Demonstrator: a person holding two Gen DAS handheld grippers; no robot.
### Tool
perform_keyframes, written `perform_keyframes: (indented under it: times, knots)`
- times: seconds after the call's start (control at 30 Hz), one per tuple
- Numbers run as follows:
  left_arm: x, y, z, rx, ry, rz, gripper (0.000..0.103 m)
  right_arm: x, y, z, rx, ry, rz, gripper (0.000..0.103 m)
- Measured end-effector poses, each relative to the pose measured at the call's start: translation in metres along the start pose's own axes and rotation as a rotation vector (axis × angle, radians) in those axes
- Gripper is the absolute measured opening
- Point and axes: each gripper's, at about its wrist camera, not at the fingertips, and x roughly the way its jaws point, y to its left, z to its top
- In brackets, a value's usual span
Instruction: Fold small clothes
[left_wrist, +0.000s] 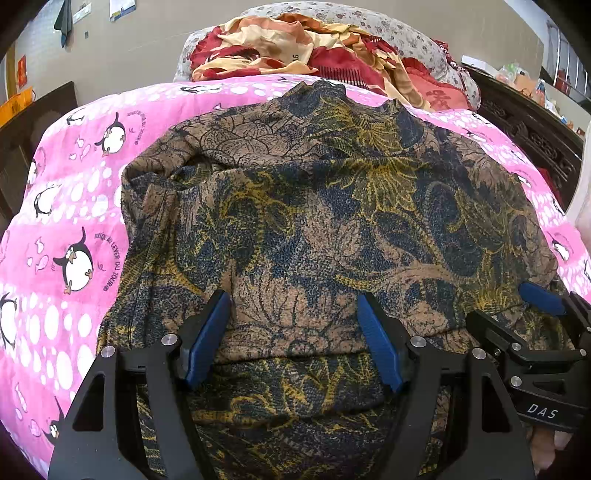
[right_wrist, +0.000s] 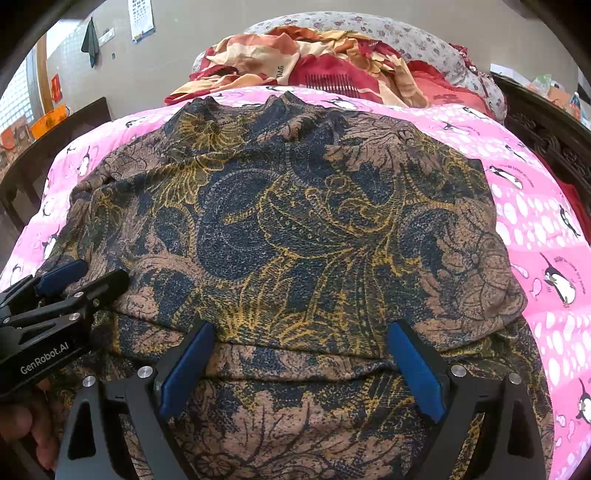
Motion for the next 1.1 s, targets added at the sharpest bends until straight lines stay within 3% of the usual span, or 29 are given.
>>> perform_keyframes:
  times: [0.77,0.9,0.97,1.1]
  knots:
    - [0.0,0.001,0.0,-0.002,0.0,-0.001,0.072,0.0,-0.001,0.0,0.002,0.0,0.003,0.095]
    - [0.0,0.001,0.0,-0.007,0.004,-0.004,0.072,0.002,-0.001,0.001,0.008,0.009,0.024,0.098]
    - [0.0,0.002,0.0,-0.009,0.007,-0.014,0.073,0.002,0.001,0.002,0.0,0.019,0.025,0.099]
    - [-0.02,0.019,-0.001,0.018,0.055,-0.105,0.072,-0.019,0.004,-0.002,-0.055,0.102,0.02,0.099]
